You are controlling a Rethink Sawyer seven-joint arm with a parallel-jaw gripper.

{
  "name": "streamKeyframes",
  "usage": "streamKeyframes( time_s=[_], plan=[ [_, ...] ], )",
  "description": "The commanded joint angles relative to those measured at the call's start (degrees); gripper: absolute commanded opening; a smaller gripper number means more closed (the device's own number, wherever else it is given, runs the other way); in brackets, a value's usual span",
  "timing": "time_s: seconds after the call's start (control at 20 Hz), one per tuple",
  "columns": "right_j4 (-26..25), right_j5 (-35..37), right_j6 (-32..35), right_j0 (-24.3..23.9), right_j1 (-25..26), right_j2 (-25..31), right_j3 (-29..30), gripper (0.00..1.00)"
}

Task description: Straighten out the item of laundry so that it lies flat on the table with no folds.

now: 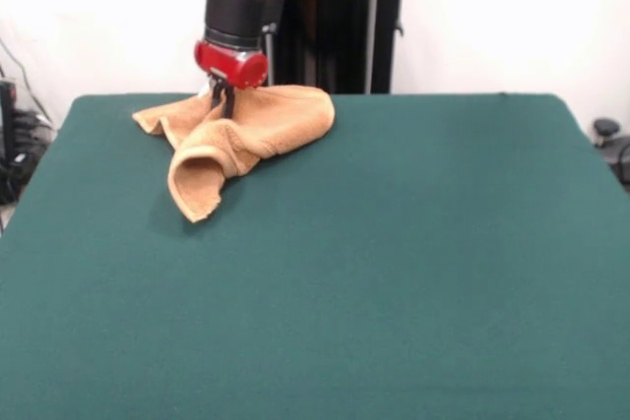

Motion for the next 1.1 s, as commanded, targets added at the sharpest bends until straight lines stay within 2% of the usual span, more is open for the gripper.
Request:
streamKeyframes(
  time_s=[0.05, 0.25, 0.4, 0.5, 0.55, 0.7, 1.1],
  plan=[
    [6.0, 14.1, 1.4, 2.0, 15.2, 7.0, -14.4, 0.00],
    [4.9, 16.0, 1.2, 0.3, 14.8, 8.2, -14.3, 0.00],
    [7.6, 15.6, 0.1, 4.9, 16.1, 2.0, -15.5, 0.00],
    [9.2, 9.6, -0.4, 8.8, 18.3, -3.7, -16.1, 0.00],
    [10.1, 9.0, -0.8, 10.4, 18.8, -6.1, -16.1, 0.00],
    [13.4, 10.2, -1.4, 16.1, 20.0, -11.8, -16.5, 0.00],
    [15.6, 5.6, 0.2, 19.3, 23.9, -15.7, -17.2, 0.00]
  ],
)
